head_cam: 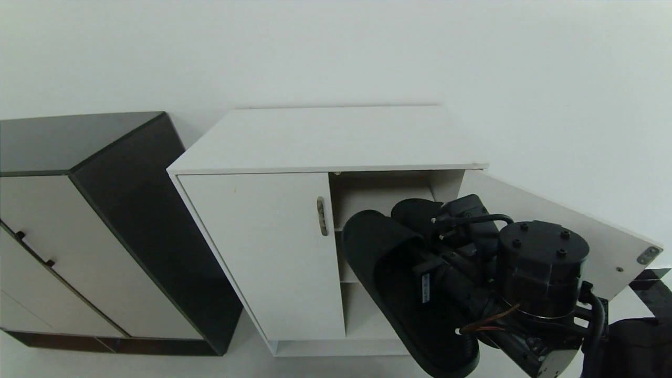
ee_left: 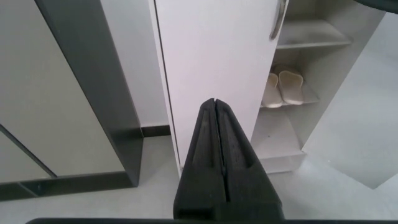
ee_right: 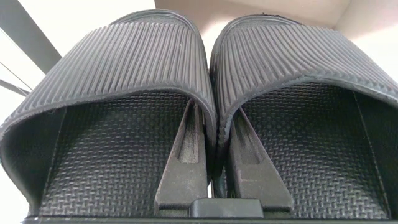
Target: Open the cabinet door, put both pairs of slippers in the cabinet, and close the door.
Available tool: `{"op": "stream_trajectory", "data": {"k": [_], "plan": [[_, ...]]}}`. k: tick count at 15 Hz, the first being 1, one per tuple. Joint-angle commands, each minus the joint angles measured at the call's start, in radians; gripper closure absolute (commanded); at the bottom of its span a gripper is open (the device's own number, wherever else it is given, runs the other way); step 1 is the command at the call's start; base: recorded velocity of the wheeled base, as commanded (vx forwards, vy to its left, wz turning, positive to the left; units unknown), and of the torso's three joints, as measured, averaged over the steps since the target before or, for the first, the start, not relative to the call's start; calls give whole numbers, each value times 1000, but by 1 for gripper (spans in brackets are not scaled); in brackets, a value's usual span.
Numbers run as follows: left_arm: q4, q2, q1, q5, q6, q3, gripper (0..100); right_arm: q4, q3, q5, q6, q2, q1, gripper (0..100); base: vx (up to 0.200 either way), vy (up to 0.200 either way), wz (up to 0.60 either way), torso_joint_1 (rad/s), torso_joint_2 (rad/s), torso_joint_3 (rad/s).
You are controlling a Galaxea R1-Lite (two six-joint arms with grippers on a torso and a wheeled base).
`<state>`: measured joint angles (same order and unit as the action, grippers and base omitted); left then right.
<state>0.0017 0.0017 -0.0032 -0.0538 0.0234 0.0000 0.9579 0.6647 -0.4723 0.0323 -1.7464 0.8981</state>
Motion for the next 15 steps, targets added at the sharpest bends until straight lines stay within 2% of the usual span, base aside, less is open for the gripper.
{"op": "stream_trajectory", "data": {"k": [1, 9, 15], "plan": [[0, 0, 0, 0, 0, 0, 100, 1, 0, -2, 0, -2, 1, 100, 0, 0, 0, -188, 510, 310], [0, 0, 0, 0, 0, 0, 100, 1, -4, 0, 1, -8, 1, 100, 0, 0, 0, -168, 484, 321], [0, 0, 0, 0, 0, 0, 100, 1, -4, 0, 1, -10, -1, 100, 0, 0, 0, -107, 453, 342]]}}
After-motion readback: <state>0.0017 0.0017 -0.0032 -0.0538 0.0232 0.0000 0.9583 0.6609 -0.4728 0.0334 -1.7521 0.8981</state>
